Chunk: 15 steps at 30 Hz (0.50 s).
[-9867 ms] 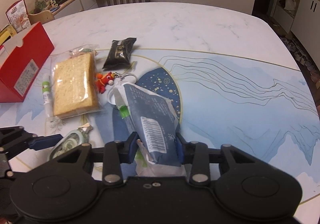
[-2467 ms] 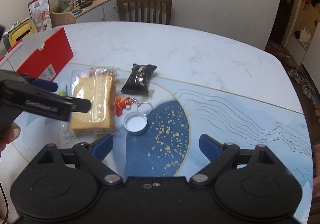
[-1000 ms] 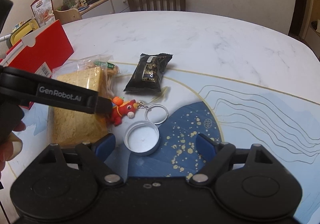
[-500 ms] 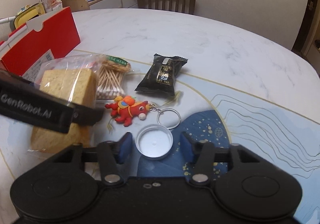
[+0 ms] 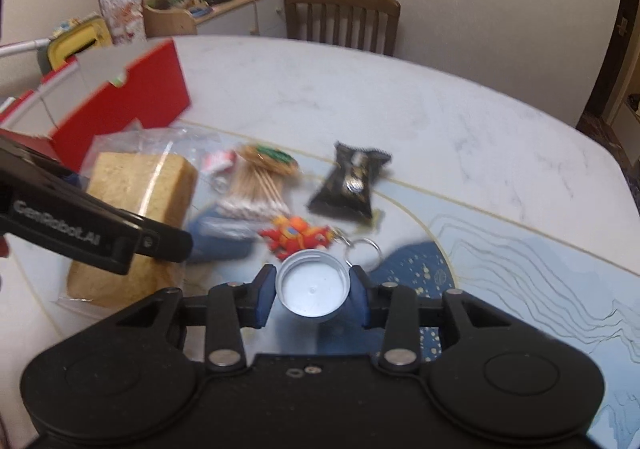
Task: Organize objects
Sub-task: 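Grasp the bagged bread with the left gripper while the right gripper grasps the white tin lid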
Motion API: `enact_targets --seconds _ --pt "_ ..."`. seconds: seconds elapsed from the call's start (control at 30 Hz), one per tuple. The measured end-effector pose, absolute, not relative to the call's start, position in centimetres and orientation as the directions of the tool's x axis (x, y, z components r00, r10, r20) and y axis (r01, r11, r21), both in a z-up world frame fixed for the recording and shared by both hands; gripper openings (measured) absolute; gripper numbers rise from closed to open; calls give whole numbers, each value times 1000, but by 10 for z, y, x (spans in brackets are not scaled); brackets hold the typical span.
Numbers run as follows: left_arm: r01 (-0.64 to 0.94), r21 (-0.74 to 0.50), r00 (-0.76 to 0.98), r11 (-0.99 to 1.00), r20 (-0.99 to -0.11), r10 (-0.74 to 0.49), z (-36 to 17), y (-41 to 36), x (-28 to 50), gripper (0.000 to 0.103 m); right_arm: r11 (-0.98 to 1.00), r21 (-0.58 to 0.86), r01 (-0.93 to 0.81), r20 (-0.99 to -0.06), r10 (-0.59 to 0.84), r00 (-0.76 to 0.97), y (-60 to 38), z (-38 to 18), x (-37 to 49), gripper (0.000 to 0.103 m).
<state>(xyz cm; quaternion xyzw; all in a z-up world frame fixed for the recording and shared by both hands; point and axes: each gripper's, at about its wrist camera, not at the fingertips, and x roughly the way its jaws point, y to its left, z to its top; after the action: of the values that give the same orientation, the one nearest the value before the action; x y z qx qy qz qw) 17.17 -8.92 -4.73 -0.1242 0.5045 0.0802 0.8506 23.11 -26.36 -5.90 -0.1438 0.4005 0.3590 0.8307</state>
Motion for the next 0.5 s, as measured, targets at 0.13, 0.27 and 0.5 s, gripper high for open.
enact_targets --seconds 0.13,0.27,0.5 --pt "-224 -140 503 965 -864 -8 -25 -78 160 83 691 71 -719 -748 514 420 -257 -34 220 38" --pt "-194 -148 529 970 -848 -24 -3 -61 148 83 679 70 -731 -733 532 424 -244 -12 208 38" --pt "-196 -164 567 967 -823 -25 25 -14 129 83 647 37 -762 -713 551 433 -209 13 190 38"
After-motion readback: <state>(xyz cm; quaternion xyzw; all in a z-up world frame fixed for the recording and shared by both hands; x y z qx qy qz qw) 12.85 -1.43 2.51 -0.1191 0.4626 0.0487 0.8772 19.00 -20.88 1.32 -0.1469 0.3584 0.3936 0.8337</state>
